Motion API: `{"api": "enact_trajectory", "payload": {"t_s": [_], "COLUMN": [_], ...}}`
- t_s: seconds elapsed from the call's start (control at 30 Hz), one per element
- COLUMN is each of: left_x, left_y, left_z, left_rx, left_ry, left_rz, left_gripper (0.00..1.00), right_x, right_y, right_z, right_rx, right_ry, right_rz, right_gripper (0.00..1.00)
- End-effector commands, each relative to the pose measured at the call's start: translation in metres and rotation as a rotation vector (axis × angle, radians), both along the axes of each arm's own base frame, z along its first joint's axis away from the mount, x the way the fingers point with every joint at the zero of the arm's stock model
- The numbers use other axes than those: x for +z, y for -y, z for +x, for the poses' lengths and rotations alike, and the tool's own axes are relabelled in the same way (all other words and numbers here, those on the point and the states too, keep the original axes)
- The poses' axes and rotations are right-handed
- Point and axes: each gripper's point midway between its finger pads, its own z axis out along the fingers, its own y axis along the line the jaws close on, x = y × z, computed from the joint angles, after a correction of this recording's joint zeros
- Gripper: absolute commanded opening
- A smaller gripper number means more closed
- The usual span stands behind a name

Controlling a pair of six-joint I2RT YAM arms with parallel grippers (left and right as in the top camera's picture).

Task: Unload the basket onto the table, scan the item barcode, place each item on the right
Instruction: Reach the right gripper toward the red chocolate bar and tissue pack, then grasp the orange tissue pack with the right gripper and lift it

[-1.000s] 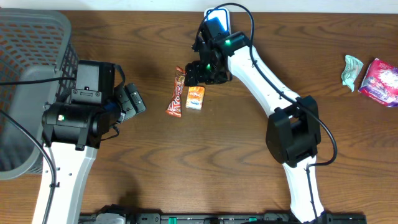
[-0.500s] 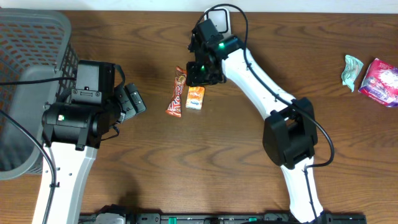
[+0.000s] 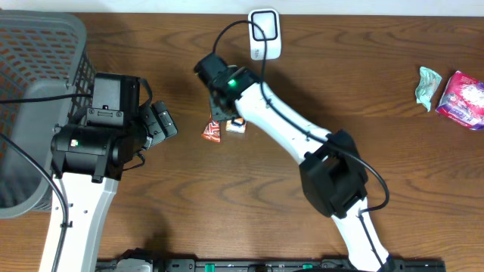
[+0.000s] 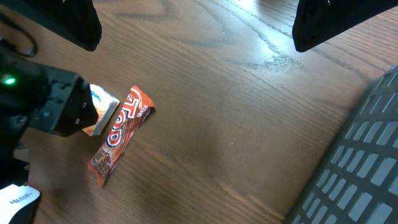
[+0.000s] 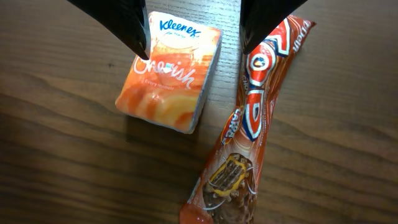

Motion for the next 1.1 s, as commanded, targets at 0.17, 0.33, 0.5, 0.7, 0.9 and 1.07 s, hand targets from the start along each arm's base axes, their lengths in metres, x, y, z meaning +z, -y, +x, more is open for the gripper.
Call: {"api": "enact_trajectory", "payload": {"t_s": [0.17,0.33,0.5,0.7,0.9,1.07], "left_x": [0.006,0.006,0.006,0.006,0.006,0.006], "left_y": [-0.003,-0.003,-0.003,-0.003,-0.003,-0.003], "left_z": [0.001,0.001,0.001,0.001,0.001,0.001], "left_rx": [0.015,0.014,0.015,0.014,0.014,0.015], "left_ry": [0.019,0.019,0.019,0.019,0.019,0.019], "left_rz": [0.007,0.007,0.007,0.007,0.007,0.007], "left_gripper": [0.98,0.98,0.98,0.98,0.98,0.98], "right_x": [-0.010,-0.027,-0.028,-0.037,-0.057,-0.060], "right_y": [0.001,0.003,0.003,0.009,0.013,0.016], "right_z": [0.002,0.000,-0.001,-0.004,-0.007,-0.005], "right_rx": [-0.069,-0.064,-0.071,-0.092,-0.093,-0.098], "right_ry": [0.111,0.087,0.085,0.075,0.071,0.078], "right_rz": [-0.120,-0.146,-0.146,-0.161,-0.165,-0.168], "right_gripper": [0.43,0.43,0.41,0.41,0.40,0.32]}}
